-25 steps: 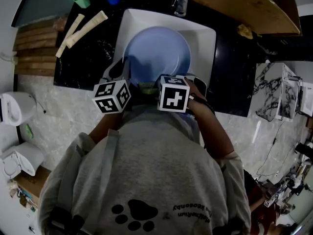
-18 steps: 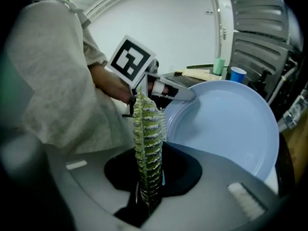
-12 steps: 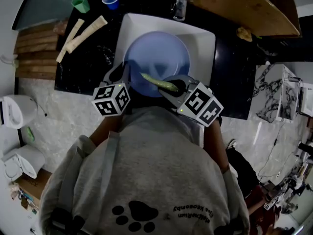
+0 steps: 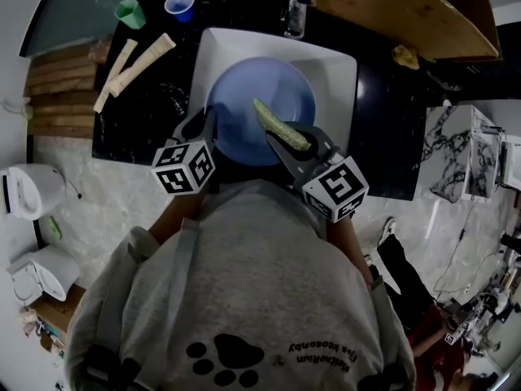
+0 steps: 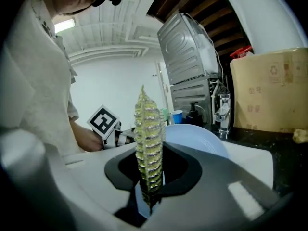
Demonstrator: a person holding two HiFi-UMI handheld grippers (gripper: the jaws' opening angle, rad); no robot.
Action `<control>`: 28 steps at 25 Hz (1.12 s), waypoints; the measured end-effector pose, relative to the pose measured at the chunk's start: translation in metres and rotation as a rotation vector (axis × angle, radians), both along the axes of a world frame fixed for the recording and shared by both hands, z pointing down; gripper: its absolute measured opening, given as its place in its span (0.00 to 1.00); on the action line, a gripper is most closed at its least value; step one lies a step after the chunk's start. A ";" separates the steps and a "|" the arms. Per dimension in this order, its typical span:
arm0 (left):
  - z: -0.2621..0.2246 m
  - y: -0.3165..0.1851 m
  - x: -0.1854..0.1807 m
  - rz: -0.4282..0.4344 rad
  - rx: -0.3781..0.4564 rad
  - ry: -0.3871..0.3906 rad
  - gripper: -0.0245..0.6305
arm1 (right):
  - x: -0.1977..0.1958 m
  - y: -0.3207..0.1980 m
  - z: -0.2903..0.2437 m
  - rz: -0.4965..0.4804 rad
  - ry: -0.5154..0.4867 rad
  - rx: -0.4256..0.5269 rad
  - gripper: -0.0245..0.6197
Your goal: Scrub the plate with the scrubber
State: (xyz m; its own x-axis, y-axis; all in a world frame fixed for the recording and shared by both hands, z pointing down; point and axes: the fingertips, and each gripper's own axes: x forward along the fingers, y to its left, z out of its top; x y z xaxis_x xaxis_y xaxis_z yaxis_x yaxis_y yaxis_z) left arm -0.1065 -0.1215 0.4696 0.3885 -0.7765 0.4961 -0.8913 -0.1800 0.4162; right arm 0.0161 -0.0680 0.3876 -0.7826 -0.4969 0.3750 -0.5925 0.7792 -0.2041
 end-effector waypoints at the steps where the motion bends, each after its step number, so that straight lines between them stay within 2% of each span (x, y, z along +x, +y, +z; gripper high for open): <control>1: 0.000 0.000 0.001 0.002 -0.001 0.003 0.06 | 0.002 -0.003 -0.002 0.033 -0.020 0.011 0.14; 5: -0.002 -0.003 0.003 0.009 0.000 0.019 0.06 | 0.013 -0.017 -0.011 0.154 -0.079 0.040 0.14; 10: -0.007 -0.009 0.007 0.012 0.009 0.053 0.06 | 0.023 -0.026 -0.009 0.228 -0.088 0.038 0.14; 16: -0.010 -0.028 0.014 0.030 -0.007 0.083 0.07 | 0.030 -0.032 -0.007 0.270 -0.097 0.051 0.14; 21: 0.001 -0.044 0.025 0.072 -0.061 0.086 0.07 | 0.033 -0.042 -0.004 0.278 -0.098 0.046 0.14; 28: 0.028 -0.066 0.033 0.091 -0.150 0.091 0.07 | 0.031 -0.059 0.014 0.281 -0.102 -0.013 0.14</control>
